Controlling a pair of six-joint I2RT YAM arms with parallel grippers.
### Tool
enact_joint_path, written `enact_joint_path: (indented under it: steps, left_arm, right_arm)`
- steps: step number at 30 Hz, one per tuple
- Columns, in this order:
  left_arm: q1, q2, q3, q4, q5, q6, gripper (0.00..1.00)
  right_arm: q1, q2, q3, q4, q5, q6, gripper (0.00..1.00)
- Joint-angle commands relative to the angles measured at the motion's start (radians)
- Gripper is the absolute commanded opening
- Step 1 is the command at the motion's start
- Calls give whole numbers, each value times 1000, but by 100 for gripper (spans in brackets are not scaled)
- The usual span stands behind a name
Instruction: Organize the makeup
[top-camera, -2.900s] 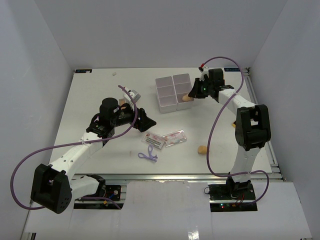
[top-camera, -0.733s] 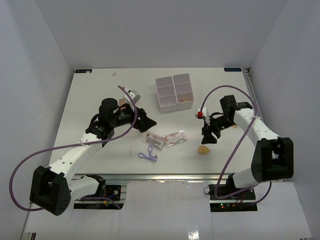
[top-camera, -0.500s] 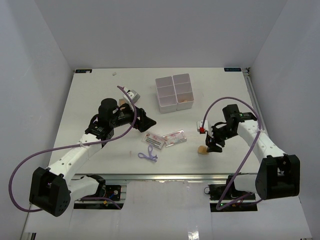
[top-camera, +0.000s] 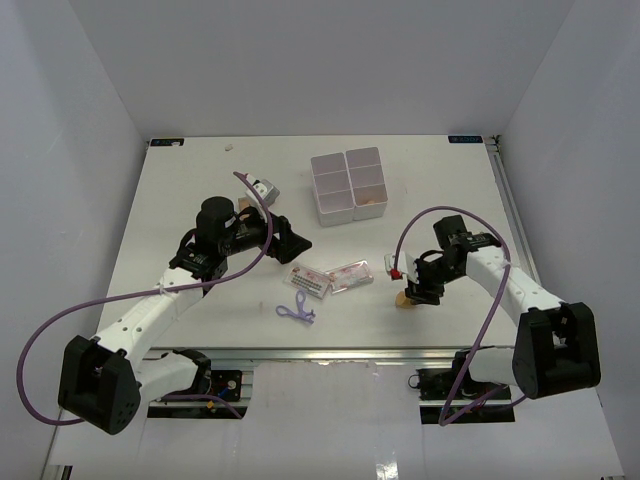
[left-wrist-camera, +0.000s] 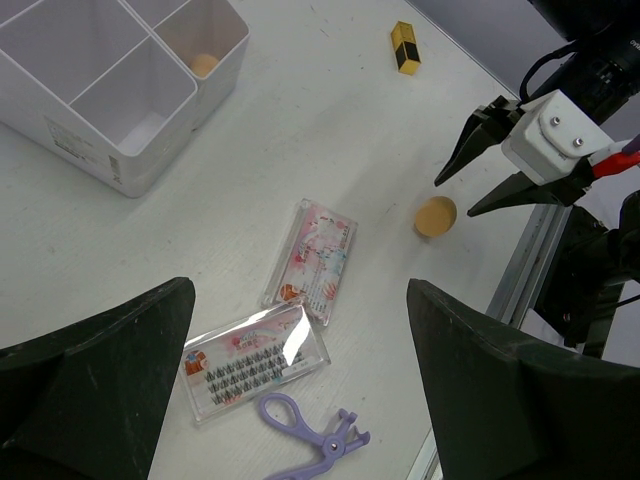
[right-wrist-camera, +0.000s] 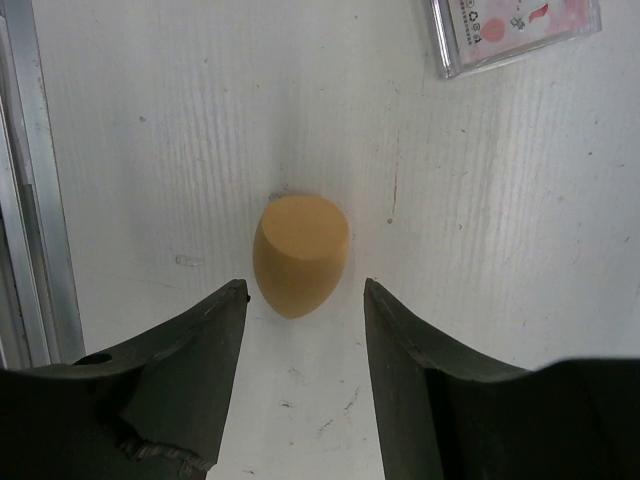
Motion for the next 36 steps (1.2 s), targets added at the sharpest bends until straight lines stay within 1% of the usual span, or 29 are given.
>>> enact_joint_path:
  steps: [1,7,11,14,15,17,18,23,26,28,31,33,36]
  left_arm:
    - [-3,-36,18,5,-1,14,98]
    - [-4,-39,18,5,1,14,98]
    - [-4,-39,18,5,0,15,98]
    - [-4,-39,17,5,-1,15,98]
    - [-4,-39,16,5,-1,15,98]
    - [-4,-39,16,4,-3,15,98]
    - [-4,-39,16,5,-4,15,98]
    - [-4,-33,18,4,1,14,98]
    - [-4,-31,16,5,-4,14,98]
    - [-4,-26,16,5,-5,14,98]
    - [-4,-19,15,4,-8,17,98]
    - [-4,-16,16,1,-14,18,98]
    - [-4,-10,16,-4,-18,23,98]
  right_arm:
    - [34,31,-17,55,1,31,55]
    - [65,52,-42,101,37,58,52]
    - [74,67,-47,112,59,66,41]
    - [76,66,-42,108,65,75,31]
    - [76,60,-34,95,59,78,26]
    - [78,42,-10,54,37,80,10]
    - [77,33,1,44,33,80,8]
    - [78,-10,110,42,24,98,8]
    - [83,7,220,79,27,123,8]
    - [100,47,274,109,60,138,8]
    - [138,107,340,235,156,164,8]
    - [182,155,365,359,259,167,8]
    - [220,241,425,487,342,162,8]
